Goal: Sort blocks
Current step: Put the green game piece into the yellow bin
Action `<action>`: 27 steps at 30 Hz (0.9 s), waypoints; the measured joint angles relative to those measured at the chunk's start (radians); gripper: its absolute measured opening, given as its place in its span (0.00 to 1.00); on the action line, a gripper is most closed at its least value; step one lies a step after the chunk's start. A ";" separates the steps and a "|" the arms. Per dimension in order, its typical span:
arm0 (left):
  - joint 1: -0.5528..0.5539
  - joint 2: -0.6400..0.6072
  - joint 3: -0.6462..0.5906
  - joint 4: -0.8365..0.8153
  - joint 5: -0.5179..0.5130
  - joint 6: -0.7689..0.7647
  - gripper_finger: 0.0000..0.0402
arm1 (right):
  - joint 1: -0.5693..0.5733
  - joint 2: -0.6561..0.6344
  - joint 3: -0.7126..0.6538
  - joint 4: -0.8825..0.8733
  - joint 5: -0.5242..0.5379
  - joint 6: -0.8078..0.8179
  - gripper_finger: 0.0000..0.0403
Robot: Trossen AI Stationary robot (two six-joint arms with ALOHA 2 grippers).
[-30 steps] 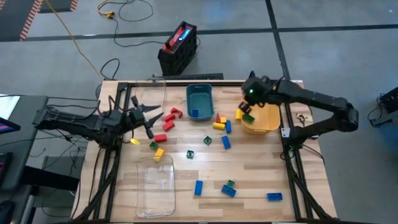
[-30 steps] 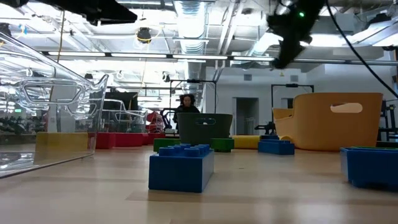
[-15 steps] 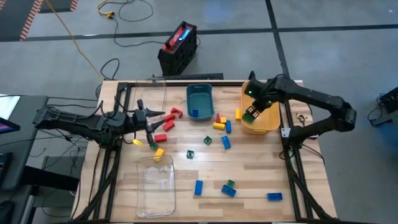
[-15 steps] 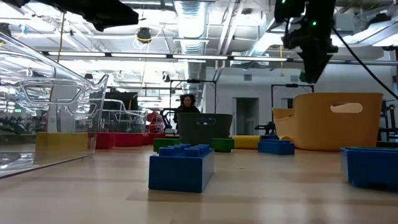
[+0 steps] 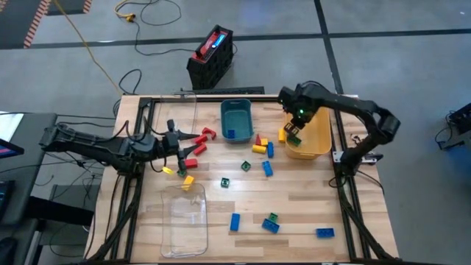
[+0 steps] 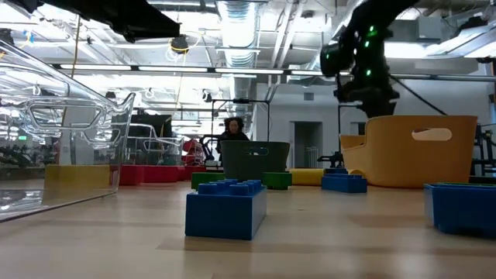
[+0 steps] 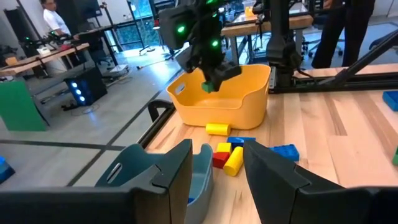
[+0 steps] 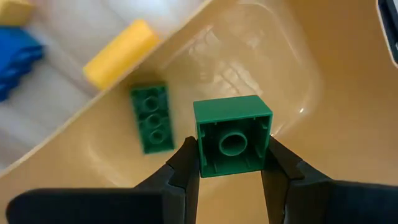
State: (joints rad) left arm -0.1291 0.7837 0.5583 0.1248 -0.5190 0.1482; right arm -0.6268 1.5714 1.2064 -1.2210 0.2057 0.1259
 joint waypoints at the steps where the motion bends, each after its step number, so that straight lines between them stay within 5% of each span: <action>1: 0.000 -0.001 0.000 0.000 0.000 0.000 0.35 | -0.018 0.013 0.000 0.009 -0.004 -0.016 0.31; 6: 0.000 0.003 0.000 -0.015 -0.001 -0.009 0.35 | -0.091 0.081 0.000 0.049 -0.064 -0.078 0.34; 12: 0.001 0.004 0.000 -0.020 -0.017 -0.005 0.35 | -0.107 0.123 0.000 0.067 -0.079 -0.132 0.50; 20: 0.015 0.004 0.000 -0.024 -0.018 -0.008 0.35 | -0.107 0.051 0.036 0.058 -0.074 -0.148 0.59; 27: 0.039 0.004 0.000 -0.029 -0.019 -0.015 0.35 | 0.086 -0.068 0.124 0.143 0.021 -0.158 0.55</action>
State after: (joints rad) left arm -0.0906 0.7872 0.5583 0.0956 -0.5377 0.1333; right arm -0.5407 1.5030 1.3305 -1.0777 0.2266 -0.0325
